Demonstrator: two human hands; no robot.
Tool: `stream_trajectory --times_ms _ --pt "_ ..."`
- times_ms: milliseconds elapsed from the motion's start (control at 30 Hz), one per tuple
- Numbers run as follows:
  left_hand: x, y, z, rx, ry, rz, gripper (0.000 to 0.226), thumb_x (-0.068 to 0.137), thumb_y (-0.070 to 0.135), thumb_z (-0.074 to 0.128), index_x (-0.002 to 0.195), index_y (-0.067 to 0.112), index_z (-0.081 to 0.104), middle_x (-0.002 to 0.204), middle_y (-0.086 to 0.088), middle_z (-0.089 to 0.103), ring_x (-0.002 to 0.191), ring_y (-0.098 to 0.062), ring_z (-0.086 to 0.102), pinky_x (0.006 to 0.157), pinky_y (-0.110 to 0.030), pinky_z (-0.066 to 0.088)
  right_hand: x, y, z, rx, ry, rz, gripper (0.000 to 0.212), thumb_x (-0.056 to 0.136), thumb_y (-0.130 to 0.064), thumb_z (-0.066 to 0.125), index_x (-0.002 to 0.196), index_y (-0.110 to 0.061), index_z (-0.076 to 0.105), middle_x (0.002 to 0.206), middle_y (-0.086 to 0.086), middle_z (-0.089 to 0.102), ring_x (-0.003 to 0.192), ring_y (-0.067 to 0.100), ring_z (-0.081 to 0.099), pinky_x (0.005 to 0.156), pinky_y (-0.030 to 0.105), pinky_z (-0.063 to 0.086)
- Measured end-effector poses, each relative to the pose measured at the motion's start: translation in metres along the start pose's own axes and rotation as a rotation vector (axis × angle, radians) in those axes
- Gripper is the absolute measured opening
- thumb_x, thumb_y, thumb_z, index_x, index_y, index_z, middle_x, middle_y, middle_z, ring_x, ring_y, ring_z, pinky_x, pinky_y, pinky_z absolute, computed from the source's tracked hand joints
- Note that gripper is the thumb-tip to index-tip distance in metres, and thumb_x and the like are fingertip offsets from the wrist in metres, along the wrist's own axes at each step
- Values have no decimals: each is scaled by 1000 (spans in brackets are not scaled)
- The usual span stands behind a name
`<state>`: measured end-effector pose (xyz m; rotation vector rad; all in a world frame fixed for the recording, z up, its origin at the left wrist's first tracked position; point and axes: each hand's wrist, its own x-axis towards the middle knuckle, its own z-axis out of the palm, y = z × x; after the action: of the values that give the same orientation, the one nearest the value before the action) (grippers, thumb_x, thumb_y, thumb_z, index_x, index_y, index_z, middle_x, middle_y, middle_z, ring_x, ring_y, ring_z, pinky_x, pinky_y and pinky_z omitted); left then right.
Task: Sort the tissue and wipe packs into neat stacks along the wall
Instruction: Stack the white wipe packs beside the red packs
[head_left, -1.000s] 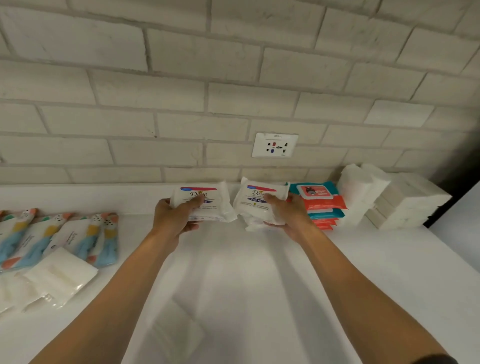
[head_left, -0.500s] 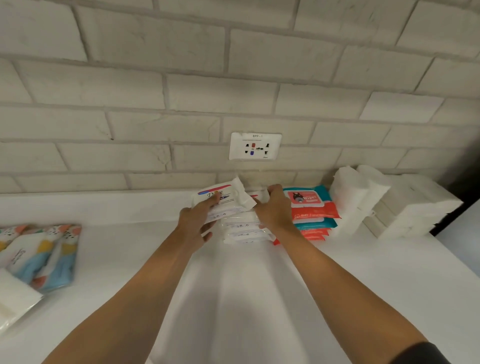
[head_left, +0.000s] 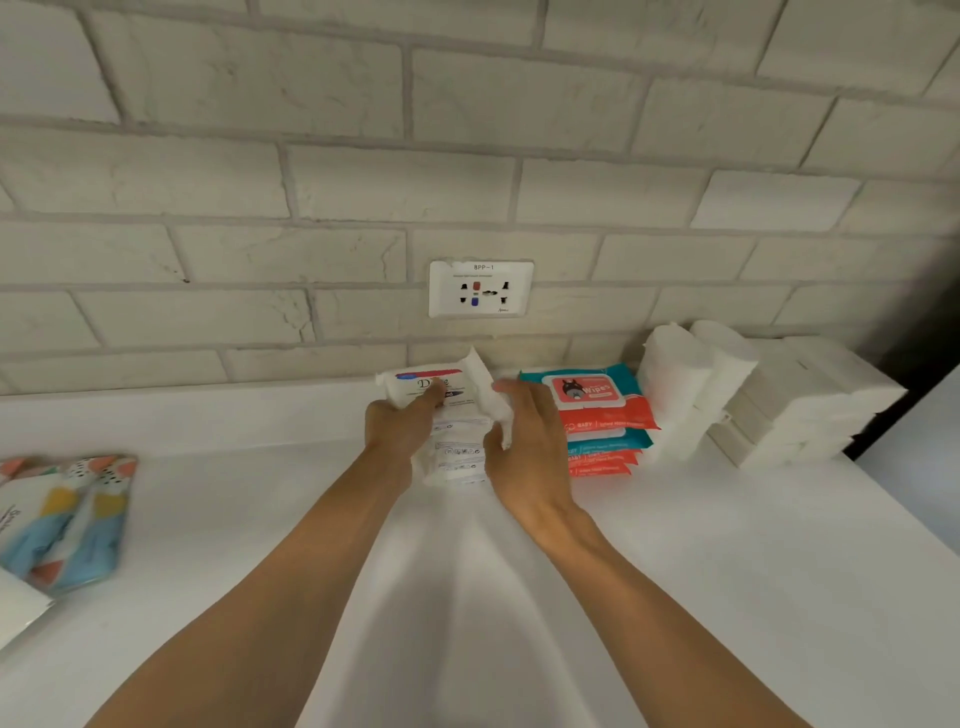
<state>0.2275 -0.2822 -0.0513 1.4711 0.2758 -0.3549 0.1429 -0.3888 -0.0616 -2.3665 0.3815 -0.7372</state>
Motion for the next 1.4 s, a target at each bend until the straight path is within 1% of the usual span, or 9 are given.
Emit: stream_trajectory --times_ms 133,267,367,500,867,1000,1133,1267,1400 --pt "3 -1 10 155 44 104 23 81 36 75 93 18 69 89 -3 73 74 -19 69 61 -27 53 -5 8 2 -9 -80 -32 47 92 -11 63 136 -24 51 144 4 39 132 20 41 102 30 48" --pt "2 -4 22 392 41 115 68 54 74 59 102 26 67 95 1 72 100 -26 64 88 -44 53 -1 16 0 -51 -107 8 40 95 -16 60 135 -23 55 146 3 41 134 20 39 110 34 42" --pt "-3 -4 24 630 74 134 72 75 72 49 121 17 56 120 -7 55 122 -31 39 100 -44 39 -2 22 0 -89 -100 -12 41 96 -17 59 136 -22 55 139 3 52 128 22 45 109 35 42" --pt "-2 -3 19 761 77 197 61 92 62 39 128 13 48 127 -10 35 123 -31 28 101 -42 29 2 22 1 -179 -70 -42 38 96 -19 58 134 -22 58 133 4 59 124 27 47 103 40 46" --pt "-4 9 11 760 -61 91 51 103 41 14 141 24 42 140 -13 36 125 -31 27 103 -41 23 4 20 -2 -249 -64 1 38 96 -21 58 135 -22 55 133 4 57 124 27 45 102 39 44" --pt "-4 9 0 614 -48 57 58 99 54 24 151 30 31 151 -10 27 136 -32 23 111 -49 20 3 17 -4 -268 -66 -3 40 95 -24 59 134 -22 55 138 5 54 127 29 44 100 40 46" --pt "-9 8 -21 434 -91 83 74 77 67 34 144 36 40 153 -1 33 139 -29 31 113 -54 28 -5 5 -3 -248 2 -28 36 91 -21 65 127 -18 61 135 11 55 123 35 48 97 45 47" --pt "-27 6 -55 345 -118 154 44 97 49 38 135 29 47 139 1 48 124 -20 46 106 -41 39 -18 -13 4 -204 22 -59 29 91 -21 64 120 -18 64 131 9 59 118 33 53 94 41 49" --pt "-45 0 -99 383 -66 222 38 101 42 39 132 24 51 131 0 55 117 -24 53 97 -37 43 -37 -42 13 -30 -14 -80 24 90 -18 64 114 -18 66 127 6 63 117 28 55 96 33 45"
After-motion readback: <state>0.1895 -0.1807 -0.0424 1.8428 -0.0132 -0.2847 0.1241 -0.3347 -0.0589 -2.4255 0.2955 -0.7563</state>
